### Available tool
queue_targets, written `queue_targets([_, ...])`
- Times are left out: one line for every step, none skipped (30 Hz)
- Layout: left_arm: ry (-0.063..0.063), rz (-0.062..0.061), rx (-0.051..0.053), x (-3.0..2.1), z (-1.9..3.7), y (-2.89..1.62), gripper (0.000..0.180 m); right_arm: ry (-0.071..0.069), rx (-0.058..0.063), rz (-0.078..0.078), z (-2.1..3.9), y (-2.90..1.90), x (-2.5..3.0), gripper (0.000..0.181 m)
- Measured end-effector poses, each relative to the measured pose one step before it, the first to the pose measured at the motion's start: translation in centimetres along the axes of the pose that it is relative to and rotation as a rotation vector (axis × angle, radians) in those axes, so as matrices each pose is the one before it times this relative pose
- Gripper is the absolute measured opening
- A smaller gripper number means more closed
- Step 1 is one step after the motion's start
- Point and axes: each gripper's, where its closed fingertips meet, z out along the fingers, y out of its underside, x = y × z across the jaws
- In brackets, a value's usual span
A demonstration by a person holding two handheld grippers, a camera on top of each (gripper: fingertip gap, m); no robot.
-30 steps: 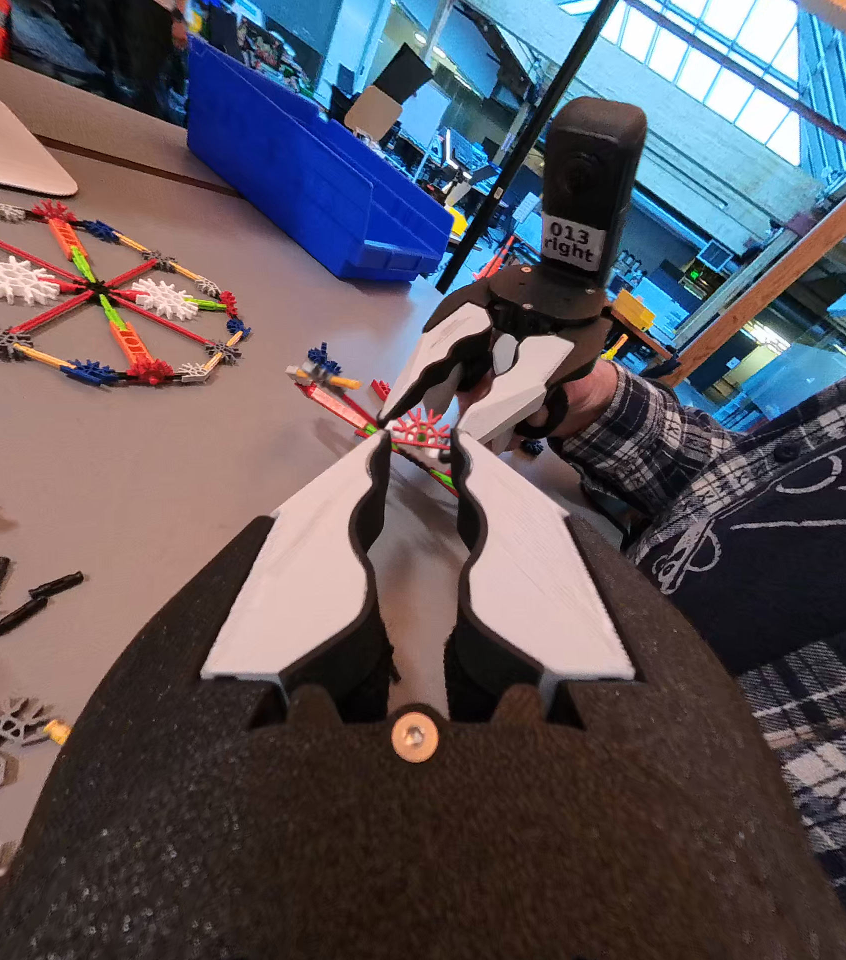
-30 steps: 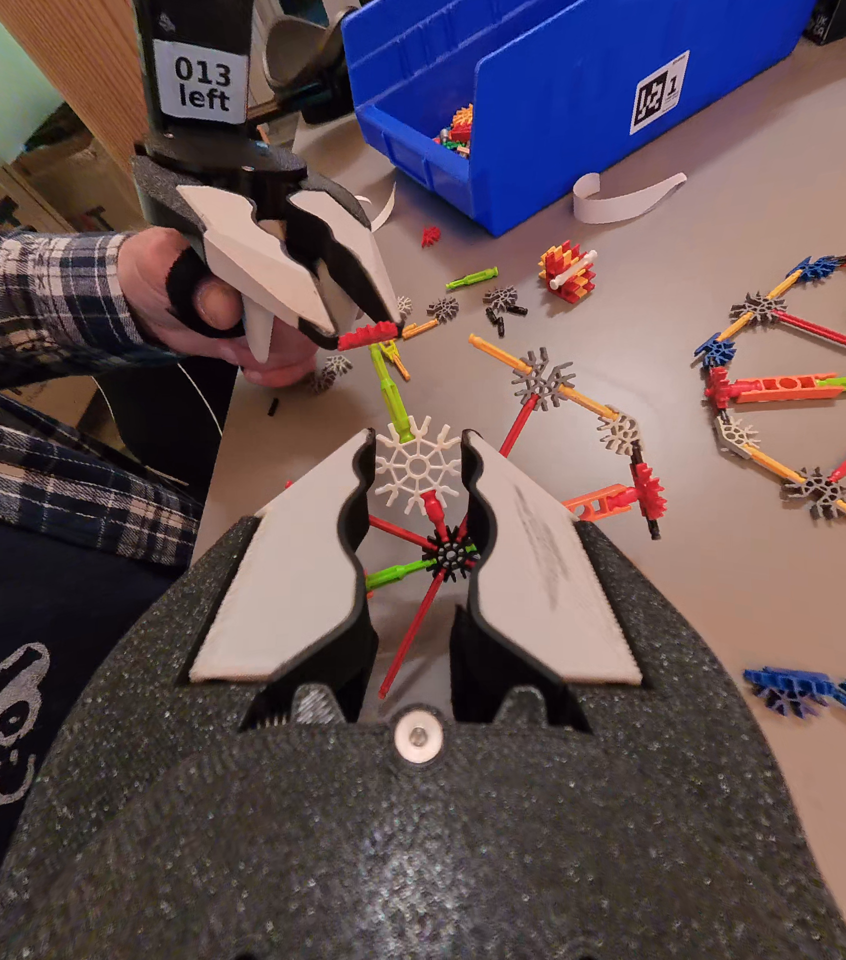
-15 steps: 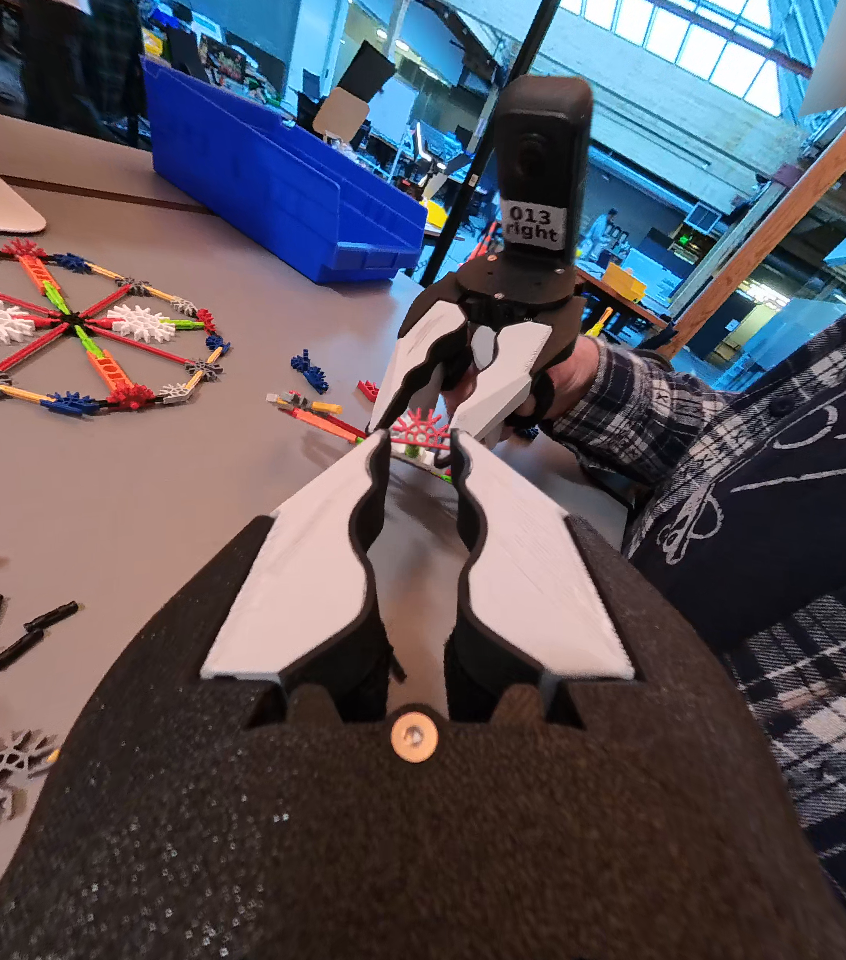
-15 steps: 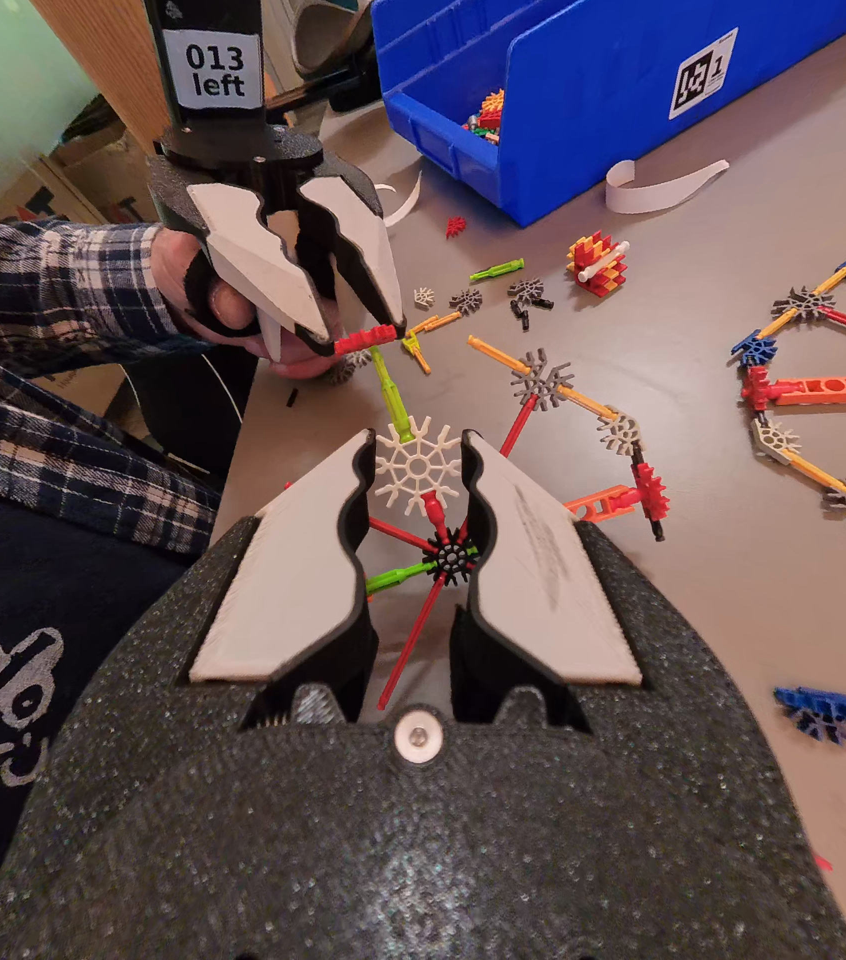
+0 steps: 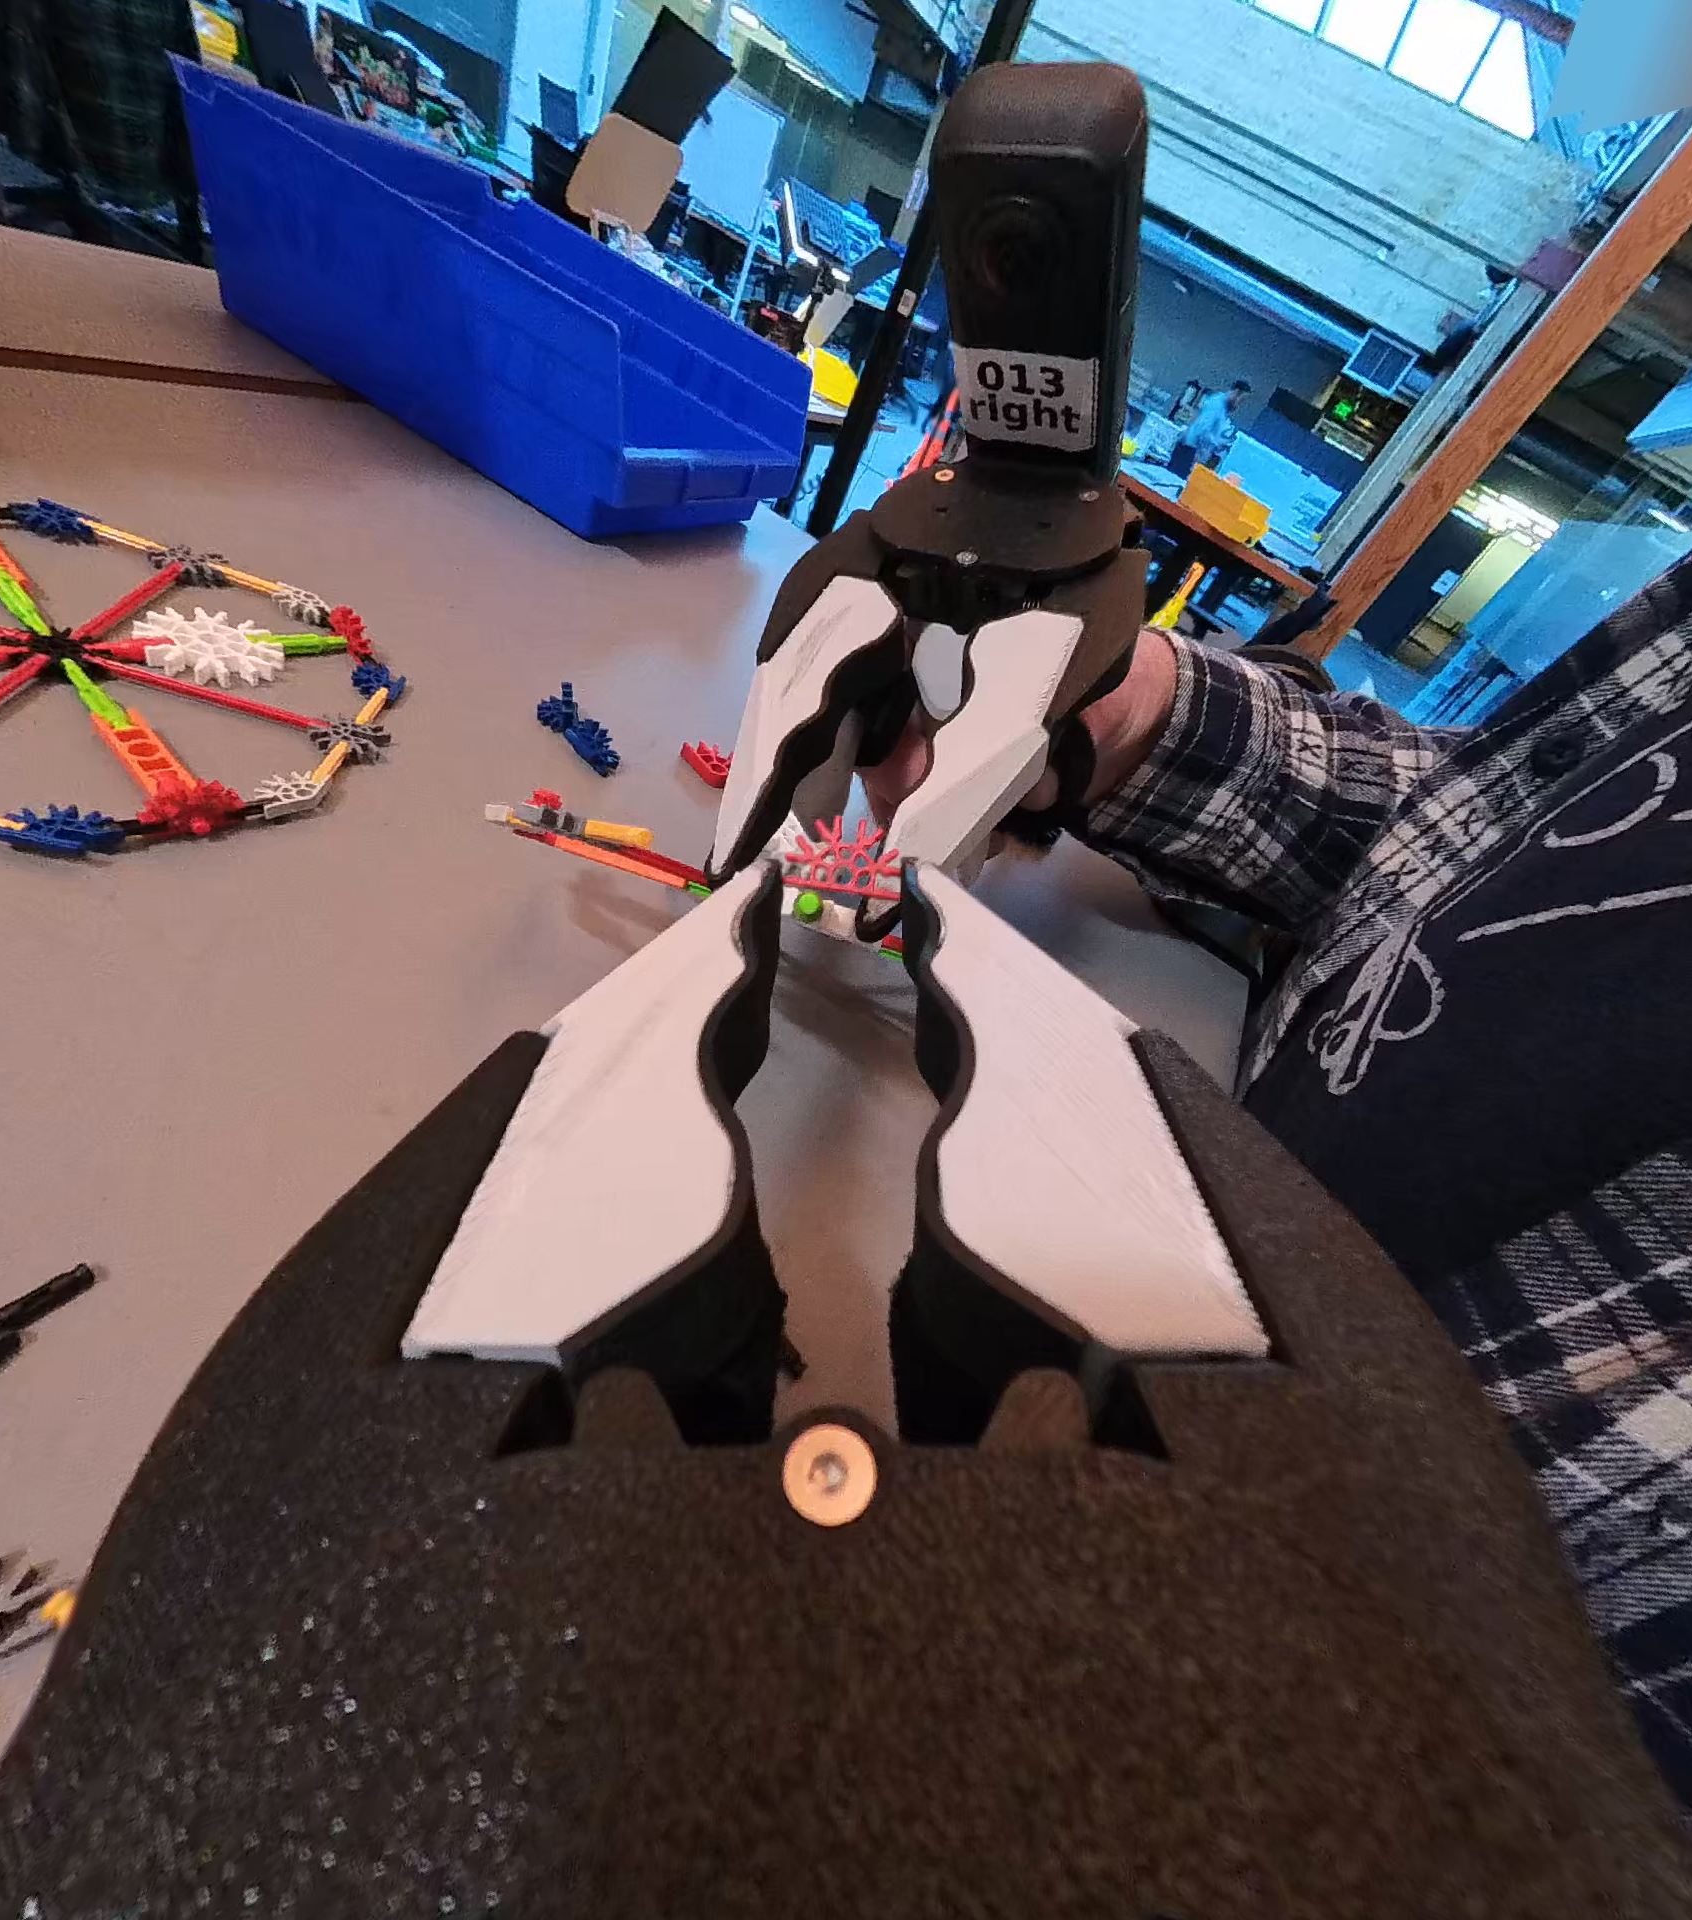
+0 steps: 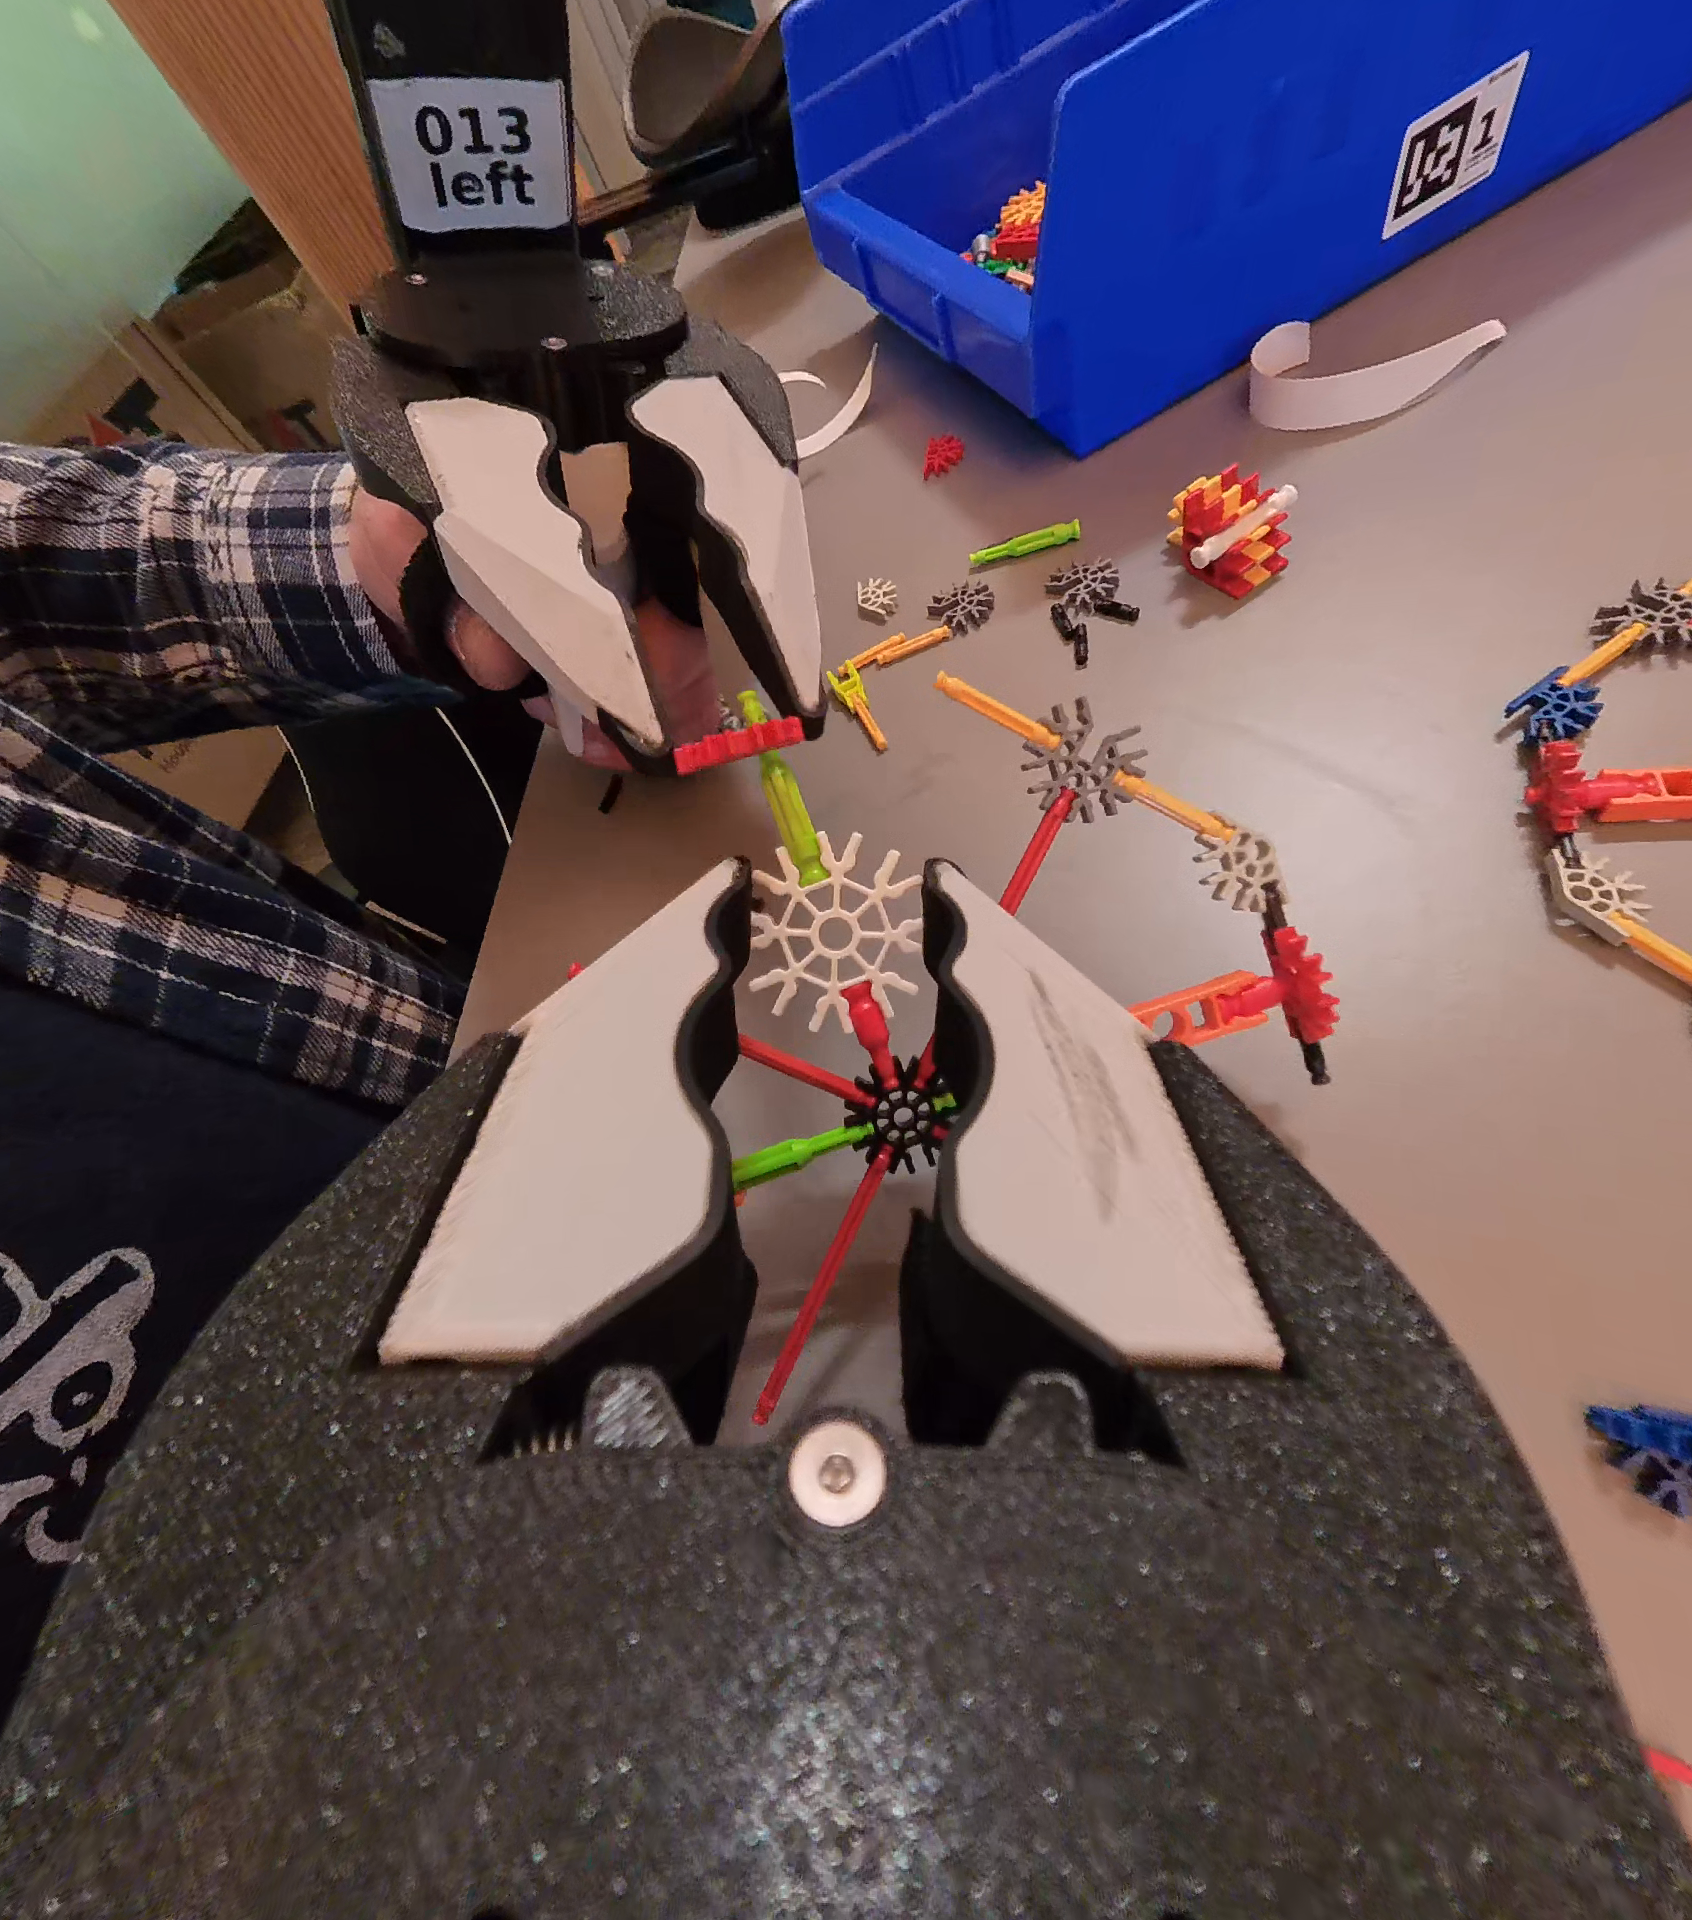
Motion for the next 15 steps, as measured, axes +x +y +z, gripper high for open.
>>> queue_targets([-0.0015,0.0072,0.0021,0.046,-0.061,-0.110,0.020,0.0004,0.0016,0.0006,-0.104,0.032,0.043,0.031])
queue_targets([0.0004,-0.0031,0.0167,0.032,-0.143,-0.324,0.020,-0.0016,0.0029,0.0025,-0.123,0.021,0.023,0.031])
queue_targets([-0.0008,-0.0094,0.0157,-0.043,-0.163,-0.312,0.020,-0.0012,0.0036,0.0025,-0.131,0.005,0.026,0.031])
queue_targets([-0.0028,-0.0012,0.0031,-0.075,-0.142,-0.086,0.020,0.0001,0.0031,0.0024,-0.118,0.024,0.051,0.031])
queue_targets([-0.0099,0.0100,-0.0103,-0.137,-0.101,0.144,0.020,0.0014,0.0016,0.0027,-0.107,0.042,0.079,0.031])
queue_targets([-0.0126,0.0150,-0.0150,-0.141,-0.045,0.213,0.020,-0.0008,0.0016,0.0016,-0.110,0.040,0.033,0.031])
queue_targets([-0.0048,0.0095,-0.0154,-0.027,0.008,0.239,0.020,-0.0025,0.0040,0.0018,-0.089,-0.007,0.003,0.031])
queue_targets([0.0004,0.0044,-0.0069,0.062,0.023,0.096,0.021,-0.0013,0.0035,0.0026,-0.079,-0.021,0.020,0.031])
queue_targets([-0.0014,-0.0005,0.0016,0.017,0.009,-0.020,0.020,-0.0002,0.0006,0.0005,-0.025,0.021,0.013,0.031])
queue_targets([-0.0011,-0.0024,0.0020,0.009,0.044,-0.020,0.020,-0.0008,-0.0004,-0.0011,0.004,0.024,-0.028,0.031])
queue_targets([0.0009,-0.0002,0.0010,0.037,0.052,-0.002,0.020,-0.0007,-0.0023,-0.0020,0.033,0.032,-0.056,0.031])
queue_targets([-0.0003,-0.0026,0.0050,0.002,0.040,-0.065,0.020,0.0001,-0.0039,-0.0031,0.062,0.071,-0.038,0.031])
queue_targets([-0.0006,-0.0041,0.0064,-0.015,0.016,-0.087,0.020,-0.0022,-0.0029,-0.0021,0.070,0.060,-0.087,0.031])
queue_targets([0.0002,-0.0011,0.0040,0.016,0.015,-0.052,0.020,-0.0020,-0.0016,-0.0019,0.047,0.042,-0.078,0.031])
queue_targets([0.0005,0.0011,-0.0008,0.006,0.002,0.002,0.020,0.0000,0.0005,-0.0007,0.025,0.022,-0.037,0.031])
